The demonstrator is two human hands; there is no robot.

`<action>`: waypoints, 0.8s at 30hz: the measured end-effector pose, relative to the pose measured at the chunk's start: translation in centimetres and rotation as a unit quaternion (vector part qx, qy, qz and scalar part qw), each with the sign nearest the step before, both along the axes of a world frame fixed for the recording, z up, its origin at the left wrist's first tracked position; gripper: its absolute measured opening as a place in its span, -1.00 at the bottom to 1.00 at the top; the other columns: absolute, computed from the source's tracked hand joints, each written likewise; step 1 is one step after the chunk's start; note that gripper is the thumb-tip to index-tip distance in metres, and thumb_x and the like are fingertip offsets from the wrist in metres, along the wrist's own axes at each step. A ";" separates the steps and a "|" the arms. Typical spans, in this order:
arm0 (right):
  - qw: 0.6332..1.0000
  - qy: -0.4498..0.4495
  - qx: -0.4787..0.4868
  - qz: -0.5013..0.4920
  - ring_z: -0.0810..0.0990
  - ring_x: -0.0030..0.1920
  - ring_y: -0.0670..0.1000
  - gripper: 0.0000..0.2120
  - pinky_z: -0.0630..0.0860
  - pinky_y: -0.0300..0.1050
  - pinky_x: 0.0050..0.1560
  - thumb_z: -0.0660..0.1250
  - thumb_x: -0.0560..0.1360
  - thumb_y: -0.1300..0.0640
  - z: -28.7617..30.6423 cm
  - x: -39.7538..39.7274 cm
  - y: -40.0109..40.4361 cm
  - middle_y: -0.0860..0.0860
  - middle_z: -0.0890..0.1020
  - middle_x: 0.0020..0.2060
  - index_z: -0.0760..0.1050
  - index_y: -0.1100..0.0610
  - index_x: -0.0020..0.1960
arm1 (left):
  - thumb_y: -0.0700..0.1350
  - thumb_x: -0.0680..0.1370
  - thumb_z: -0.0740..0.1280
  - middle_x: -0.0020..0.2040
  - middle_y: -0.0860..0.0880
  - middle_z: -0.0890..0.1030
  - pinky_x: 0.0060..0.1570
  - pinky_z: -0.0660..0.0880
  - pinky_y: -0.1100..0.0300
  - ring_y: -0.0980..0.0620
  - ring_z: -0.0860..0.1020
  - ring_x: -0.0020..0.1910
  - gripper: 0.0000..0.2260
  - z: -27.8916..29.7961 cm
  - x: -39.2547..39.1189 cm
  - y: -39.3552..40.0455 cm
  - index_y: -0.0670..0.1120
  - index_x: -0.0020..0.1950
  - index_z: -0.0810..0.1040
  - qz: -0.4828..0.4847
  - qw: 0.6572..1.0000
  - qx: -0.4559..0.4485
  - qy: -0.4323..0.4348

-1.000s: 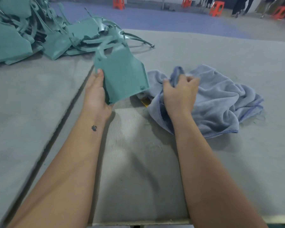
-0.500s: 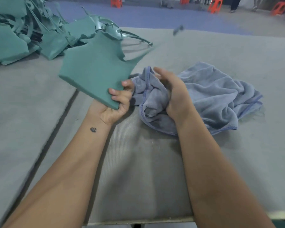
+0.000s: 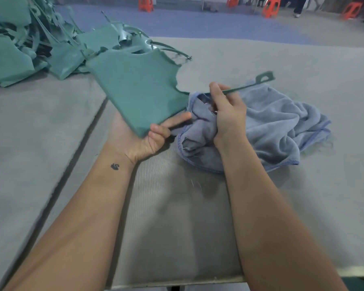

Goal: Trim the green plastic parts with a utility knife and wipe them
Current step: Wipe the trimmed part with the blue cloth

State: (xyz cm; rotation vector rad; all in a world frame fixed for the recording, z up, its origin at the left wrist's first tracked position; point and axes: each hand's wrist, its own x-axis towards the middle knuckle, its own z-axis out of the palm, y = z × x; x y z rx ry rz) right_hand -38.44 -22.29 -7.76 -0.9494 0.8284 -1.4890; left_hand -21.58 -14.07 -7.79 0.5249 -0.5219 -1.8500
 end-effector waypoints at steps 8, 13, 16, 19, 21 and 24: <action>0.982 0.116 -0.128 -0.076 0.42 -0.44 -0.04 -0.76 0.42 -0.22 -0.40 0.33 0.57 0.10 1.3 -0.8 0.3 0.06 0.47 -0.43 0.49 0.14 -0.25 | 0.57 0.39 -0.14 -0.04 -0.20 0.66 -0.49 0.50 0.28 0.02 0.51 -0.46 -0.07 -0.3 1.2 -0.7 -0.17 0.18 0.55 0.120 0.985 -0.005 -0.127; 0.988 0.141 -0.062 -0.020 0.55 -0.42 -0.11 -0.70 0.50 -0.23 -0.36 0.26 0.60 0.05 0.1 -0.4 -0.2 -0.02 0.59 -0.44 0.52 0.20 -0.22 | 0.22 0.60 0.10 -0.22 -0.17 0.66 -0.48 0.52 0.29 0.04 0.54 -0.48 -0.55 -0.3 -0.5 -1.5 -0.15 0.08 0.49 0.242 0.946 0.060 -0.205; 0.983 0.177 -0.022 0.045 0.60 -0.22 0.06 -0.63 0.61 0.02 -0.09 0.32 0.57 0.03 -0.9 0.4 0.1 0.22 0.68 -0.22 0.56 0.38 -0.12 | -0.07 0.64 0.12 -0.34 -0.10 0.61 -0.47 0.52 0.27 0.06 0.54 -0.51 -0.78 -0.6 -1.5 -2.0 -0.16 0.00 0.47 0.319 0.924 0.073 -0.198; 0.976 0.210 -0.015 0.053 0.49 -0.35 -0.03 -0.66 0.48 -0.16 -0.24 0.40 0.52 0.06 -1.1 0.2 0.4 0.07 0.54 -0.43 0.60 0.28 -0.32 | -0.14 0.62 0.16 -0.43 -0.03 0.61 -0.46 0.52 0.25 0.06 0.56 -0.51 -0.85 -0.8 -2.1 -2.0 -0.14 -0.05 0.49 0.360 0.909 0.057 -0.201; 0.978 0.199 -0.011 0.054 0.41 -0.52 -0.18 -0.52 0.39 -0.31 -0.40 0.41 0.51 0.11 -1.0 -0.2 0.6 -0.20 0.43 -0.59 0.49 0.00 -0.59 | -0.19 0.59 0.22 -0.43 -0.01 0.61 -0.48 0.50 0.26 0.06 0.56 -0.50 -0.89 -0.7 -2.3 -1.5 -0.14 -0.08 0.51 0.388 0.896 0.039 -0.212; 0.986 0.162 -0.010 0.044 0.51 -0.43 -0.14 -0.62 0.46 -0.25 -0.35 0.44 0.49 0.14 -0.6 -0.7 1.6 -0.16 0.54 -0.52 0.50 -0.01 -0.49 | -0.27 0.52 0.32 -0.39 0.03 0.63 -0.53 0.42 0.30 0.12 0.55 -0.49 -0.90 -0.3 -2.5 -0.9 -0.12 -0.18 0.54 0.489 0.835 0.014 -0.254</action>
